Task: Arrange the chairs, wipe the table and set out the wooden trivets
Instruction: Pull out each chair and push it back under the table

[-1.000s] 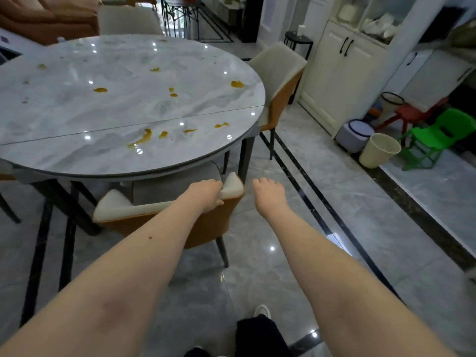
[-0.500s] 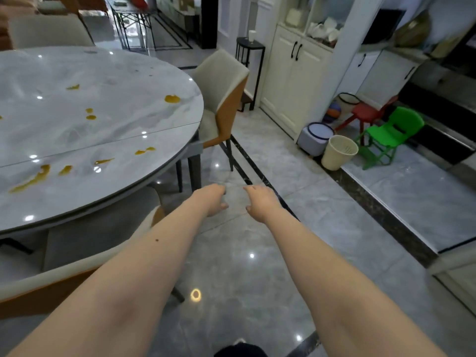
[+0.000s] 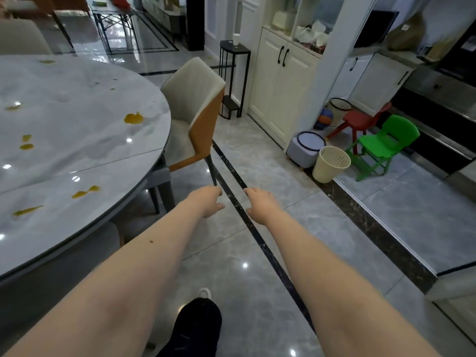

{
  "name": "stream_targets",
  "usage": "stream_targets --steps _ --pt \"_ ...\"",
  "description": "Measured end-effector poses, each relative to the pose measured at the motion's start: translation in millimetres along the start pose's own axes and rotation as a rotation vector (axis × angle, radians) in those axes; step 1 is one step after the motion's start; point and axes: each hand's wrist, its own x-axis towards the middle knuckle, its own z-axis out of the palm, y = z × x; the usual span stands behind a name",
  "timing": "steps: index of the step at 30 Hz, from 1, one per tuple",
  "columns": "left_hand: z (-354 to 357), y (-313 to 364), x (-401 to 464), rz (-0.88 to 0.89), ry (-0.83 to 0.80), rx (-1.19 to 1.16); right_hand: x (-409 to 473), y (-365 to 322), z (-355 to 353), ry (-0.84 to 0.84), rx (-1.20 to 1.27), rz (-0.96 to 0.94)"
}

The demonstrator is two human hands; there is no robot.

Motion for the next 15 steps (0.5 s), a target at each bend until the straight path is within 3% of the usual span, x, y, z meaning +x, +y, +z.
stream_targets --steps 8,15 --pt "-59 1 156 0.02 -0.082 -0.013 135 37 -62 -0.049 0.005 0.032" --pt "-103 6 273 0.06 -0.03 0.069 237 79 -105 -0.024 0.028 0.058"
